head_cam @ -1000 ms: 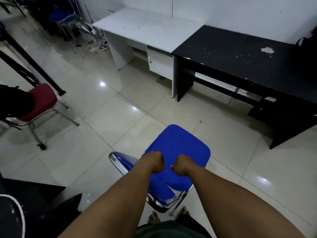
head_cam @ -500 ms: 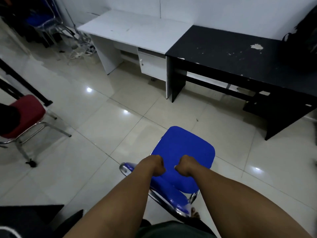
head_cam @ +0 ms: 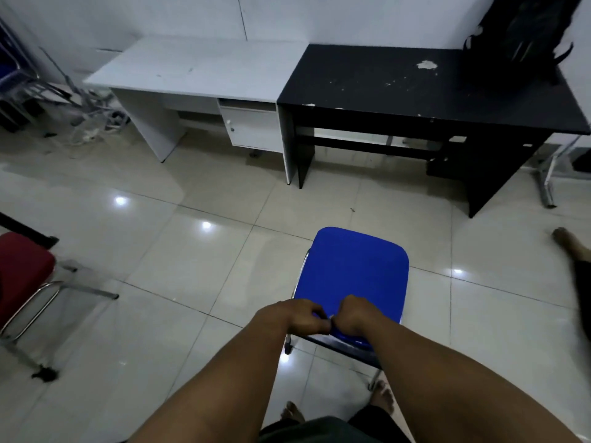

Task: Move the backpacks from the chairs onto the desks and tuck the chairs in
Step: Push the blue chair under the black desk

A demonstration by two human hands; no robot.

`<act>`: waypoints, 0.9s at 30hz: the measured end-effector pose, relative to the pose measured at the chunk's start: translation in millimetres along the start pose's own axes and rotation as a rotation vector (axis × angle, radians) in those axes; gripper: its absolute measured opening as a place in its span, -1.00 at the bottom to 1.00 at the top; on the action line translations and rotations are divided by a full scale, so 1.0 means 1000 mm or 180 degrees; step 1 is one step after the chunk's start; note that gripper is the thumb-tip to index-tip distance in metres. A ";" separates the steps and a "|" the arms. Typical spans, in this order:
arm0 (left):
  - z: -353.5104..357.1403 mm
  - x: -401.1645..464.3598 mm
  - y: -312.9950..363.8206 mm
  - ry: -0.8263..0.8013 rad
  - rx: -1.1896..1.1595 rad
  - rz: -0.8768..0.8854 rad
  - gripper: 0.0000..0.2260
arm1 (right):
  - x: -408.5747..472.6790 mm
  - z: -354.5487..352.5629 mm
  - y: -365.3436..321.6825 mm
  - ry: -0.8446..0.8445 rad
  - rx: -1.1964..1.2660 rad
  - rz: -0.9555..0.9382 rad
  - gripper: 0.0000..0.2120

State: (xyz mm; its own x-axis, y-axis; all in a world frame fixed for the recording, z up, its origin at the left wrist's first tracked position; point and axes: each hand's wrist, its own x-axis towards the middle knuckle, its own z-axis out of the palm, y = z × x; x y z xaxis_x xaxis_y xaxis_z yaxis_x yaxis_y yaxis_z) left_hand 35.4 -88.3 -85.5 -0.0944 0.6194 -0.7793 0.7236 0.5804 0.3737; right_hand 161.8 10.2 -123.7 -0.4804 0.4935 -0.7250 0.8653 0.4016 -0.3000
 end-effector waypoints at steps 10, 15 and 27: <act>0.009 -0.020 -0.007 0.0296 0.1010 0.0639 -0.36 | -0.056 0.013 0.016 0.0166 0.0218 -0.0577 -0.24; 0.021 -0.015 -0.004 0.0553 0.1414 0.0442 -0.44 | -0.073 0.022 0.018 0.0534 -0.0719 -0.0607 -0.40; 0.033 -0.010 -0.009 0.0891 0.1483 0.0357 -0.47 | -0.081 0.052 0.021 0.1630 -0.0773 0.0012 -0.84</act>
State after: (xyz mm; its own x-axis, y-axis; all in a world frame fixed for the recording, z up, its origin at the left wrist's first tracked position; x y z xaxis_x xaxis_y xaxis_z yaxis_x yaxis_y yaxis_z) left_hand 52.7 -117.0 -97.2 -0.1315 0.8177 -0.5604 0.9595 0.2470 0.1352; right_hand 226.5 -61.1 -103.7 -0.5379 0.7822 -0.3144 0.8384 0.5352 -0.1029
